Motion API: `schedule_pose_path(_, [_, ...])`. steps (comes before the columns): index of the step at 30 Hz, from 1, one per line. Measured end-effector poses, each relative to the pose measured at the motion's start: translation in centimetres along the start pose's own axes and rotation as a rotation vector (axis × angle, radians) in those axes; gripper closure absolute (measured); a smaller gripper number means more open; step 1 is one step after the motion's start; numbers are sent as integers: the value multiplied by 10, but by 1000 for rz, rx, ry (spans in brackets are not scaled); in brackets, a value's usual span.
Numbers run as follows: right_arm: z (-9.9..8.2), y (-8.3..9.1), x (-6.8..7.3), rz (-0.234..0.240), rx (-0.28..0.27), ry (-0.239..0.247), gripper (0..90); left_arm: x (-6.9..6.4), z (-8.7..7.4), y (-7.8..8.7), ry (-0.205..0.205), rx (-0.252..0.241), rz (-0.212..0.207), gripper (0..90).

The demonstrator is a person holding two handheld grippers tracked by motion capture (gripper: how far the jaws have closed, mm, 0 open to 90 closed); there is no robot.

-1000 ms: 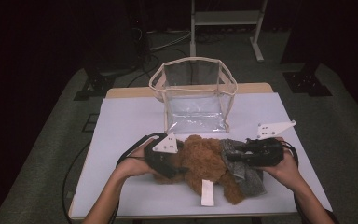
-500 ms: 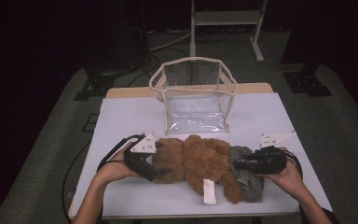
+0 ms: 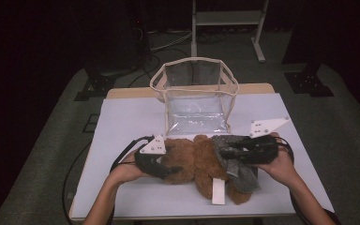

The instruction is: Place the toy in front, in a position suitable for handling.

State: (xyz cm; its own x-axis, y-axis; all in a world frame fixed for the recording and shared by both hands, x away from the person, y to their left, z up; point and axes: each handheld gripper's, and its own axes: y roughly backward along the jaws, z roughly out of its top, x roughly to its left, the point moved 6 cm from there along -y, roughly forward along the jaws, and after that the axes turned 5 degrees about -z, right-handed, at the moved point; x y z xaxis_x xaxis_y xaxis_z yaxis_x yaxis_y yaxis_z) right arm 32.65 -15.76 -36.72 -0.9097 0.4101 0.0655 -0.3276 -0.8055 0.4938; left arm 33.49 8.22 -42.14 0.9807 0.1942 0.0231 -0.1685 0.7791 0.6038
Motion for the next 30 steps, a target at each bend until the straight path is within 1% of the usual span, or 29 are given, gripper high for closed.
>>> schedule_pose_path(3, [-1, -15, -2, -9, 43, 18, 691, -1, 1, -2, -12, -1, 4, 303])
schedule_pose_path(4, [-4, -19, -5, -19, 59, 20, 691, 0, 1, -1, -17, -1, 10, 295])
schedule_pose_path(5, [-6, -19, -7, -20, 59, 12, 692, 0, 0, 1, -19, 0, 15, 285])
schedule_pose_path(6, [-8, -18, -11, -18, 55, -3, 694, 2, 0, 3, -25, -3, 21, 273])
schedule_pose_path(7, [-8, -18, -11, -18, 55, -3, 694, 2, 0, 3, -25, -3, 21, 251])
schedule_pose_path(8, [-15, -15, -17, -22, 49, -29, 696, 5, -1, 7, -27, -5, 34, 225])
schedule_pose_path(10, [-20, -12, -19, -27, 47, -42, 696, 8, -2, 10, -26, -12, 46, 202])
schedule_pose_path(12, [-22, -10, -20, -30, 49, -46, 697, 9, -3, 11, -22, -13, 48, 202])
schedule_pose_path(13, [-24, -6, -21, -35, 51, -53, 696, 11, -7, 10, 1, -24, 34, 222])
schedule_pose_path(14, [-24, -5, -21, -36, 57, -54, 696, 10, -8, 9, 3, -33, 24, 250])
schedule_pose_path(16, [-19, -5, -18, -39, 68, -38, 695, 10, -9, 7, -2, -33, 24, 310])
schedule_pose_path(18, [-13, -9, -14, -41, 84, -12, 694, 9, -7, 7, -3, -36, 22, 336])
schedule_pose_path(19, [-10, -11, -13, -40, 89, 1, 694, 9, -6, 6, -9, -38, 24, 343])
schedule_pose_path(22, [1, -25, -8, -29, 113, 29, 694, 6, -3, 3, -11, -43, 22, 352])
schedule_pose_path(23, [3, -29, -7, -22, 118, 34, 694, 6, -2, 3, -14, -44, 21, 352])
schedule_pose_path(24, [3, -29, -7, -22, 118, 34, 694, 6, -2, 3, -14, -44, 21, 352])
schedule_pose_path(25, [8, -42, -3, 5, 129, 42, 693, 4, 0, 1, -20, -44, 19, 352])
schedule_pose_path(27, [11, -55, 2, 36, 138, 52, 693, 2, 1, -2, -22, -48, 15, 351])
schedule_pose_path(28, [12, -59, 4, 45, 144, 59, 692, 2, 1, -2, -22, -48, 15, 350])
schedule_pose_path(29, [11, -66, 7, 51, 158, 78, 692, 1, 1, -3, -25, -43, 18, 346])
schedule_pose_path(30, [11, -68, 8, 53, 164, 85, 692, 1, 1, -2, -29, -38, 21, 344])
